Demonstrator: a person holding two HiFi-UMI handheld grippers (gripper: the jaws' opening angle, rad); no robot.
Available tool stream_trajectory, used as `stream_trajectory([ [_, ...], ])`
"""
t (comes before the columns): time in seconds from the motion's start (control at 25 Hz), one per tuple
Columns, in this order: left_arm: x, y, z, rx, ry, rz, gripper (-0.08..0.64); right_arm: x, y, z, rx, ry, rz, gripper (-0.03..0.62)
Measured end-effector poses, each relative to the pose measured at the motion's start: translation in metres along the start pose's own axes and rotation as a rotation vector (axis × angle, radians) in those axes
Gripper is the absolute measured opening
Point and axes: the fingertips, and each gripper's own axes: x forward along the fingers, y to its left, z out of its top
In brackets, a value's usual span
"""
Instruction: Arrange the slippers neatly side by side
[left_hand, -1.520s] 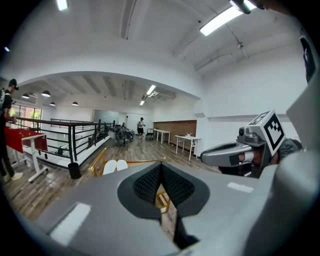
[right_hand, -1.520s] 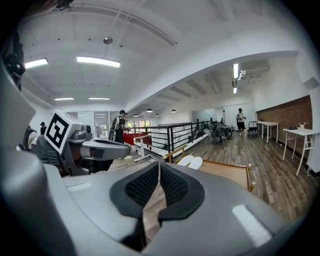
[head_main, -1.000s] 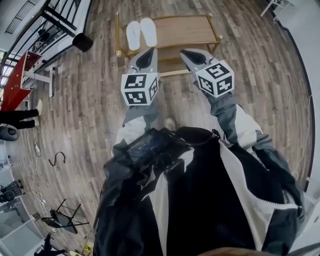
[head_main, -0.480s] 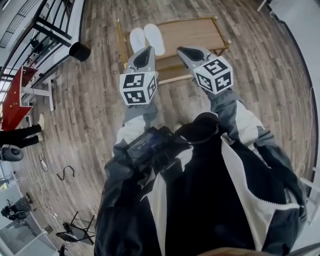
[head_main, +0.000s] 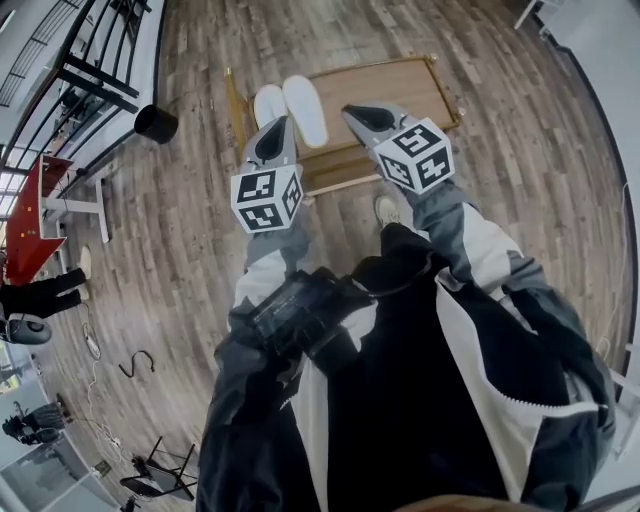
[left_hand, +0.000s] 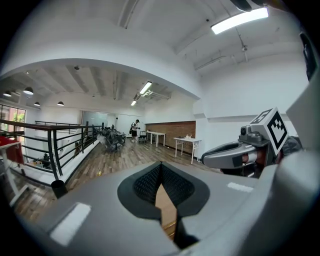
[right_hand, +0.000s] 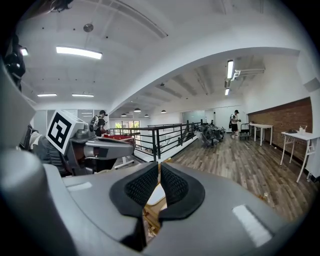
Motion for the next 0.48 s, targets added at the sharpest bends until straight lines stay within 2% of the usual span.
stream_trajectory([
  [0.48,0.111,0.038,0.036,-0.018,0.008,0.145,0.005,0.076,-0.111,0.042,-0.028,0.004,0.141,0.025],
])
